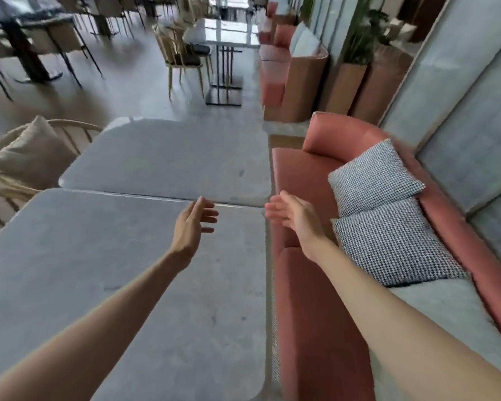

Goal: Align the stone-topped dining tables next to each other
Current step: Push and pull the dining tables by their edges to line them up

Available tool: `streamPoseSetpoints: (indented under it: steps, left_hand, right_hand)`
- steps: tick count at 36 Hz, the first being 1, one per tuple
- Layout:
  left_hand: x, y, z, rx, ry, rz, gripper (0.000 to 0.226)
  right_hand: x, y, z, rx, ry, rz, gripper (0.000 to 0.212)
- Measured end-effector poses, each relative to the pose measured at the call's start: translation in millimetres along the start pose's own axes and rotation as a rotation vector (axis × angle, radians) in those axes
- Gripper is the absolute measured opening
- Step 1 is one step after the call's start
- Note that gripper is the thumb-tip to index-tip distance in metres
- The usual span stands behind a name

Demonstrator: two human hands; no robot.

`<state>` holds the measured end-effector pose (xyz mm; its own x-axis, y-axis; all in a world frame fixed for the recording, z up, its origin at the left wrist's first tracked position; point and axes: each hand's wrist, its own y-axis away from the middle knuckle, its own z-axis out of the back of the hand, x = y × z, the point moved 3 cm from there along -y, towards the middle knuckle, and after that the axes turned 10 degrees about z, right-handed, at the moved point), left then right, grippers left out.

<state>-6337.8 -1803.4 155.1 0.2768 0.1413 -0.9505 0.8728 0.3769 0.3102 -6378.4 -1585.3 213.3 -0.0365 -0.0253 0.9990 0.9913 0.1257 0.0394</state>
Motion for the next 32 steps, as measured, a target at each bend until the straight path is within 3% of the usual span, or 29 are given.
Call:
streamPoseSetpoints:
  steps: [6, 11, 16, 18, 23, 27, 32]
  left_hand:
    - [24, -26, 39, -0.276, 0.118, 0.067, 0.037]
    - [82, -20, 59, -0.474, 0.091, 0.231, 0.038]
    - [139, 18, 63, -0.533, -0.071, 0.456, 0.045]
    - [159, 34, 64, -0.562, -0.134, 0.507, 0.046]
    - [206, 70, 58, -0.577, -0.360, 0.632, 0.044]
    - [239, 91, 52, -0.626, -0.440, 0.577, 0.027]
    - [255, 112, 38, -0.791, -0.417, 0.498, 0.018]
  right_hand:
    - [-49, -64, -46, 0.202, 0.026, -0.091, 0.025]
    - [-119, -99, -80, 0.402, 0.170, -0.216, 0.021]
    - [-168, -91, -89, 0.605, 0.405, -0.288, 0.021]
    - [-182, -83, -91, 0.745, 0.561, -0.243, 0.017]
    - [-208, -71, -89, 1.006, 0.873, -0.117, 0.032]
    - [-231, -64, -76, 1.042, 1.050, -0.024, 0.034]
    - [-252, -60, -36, 0.942, 1.150, -0.036, 0.022]
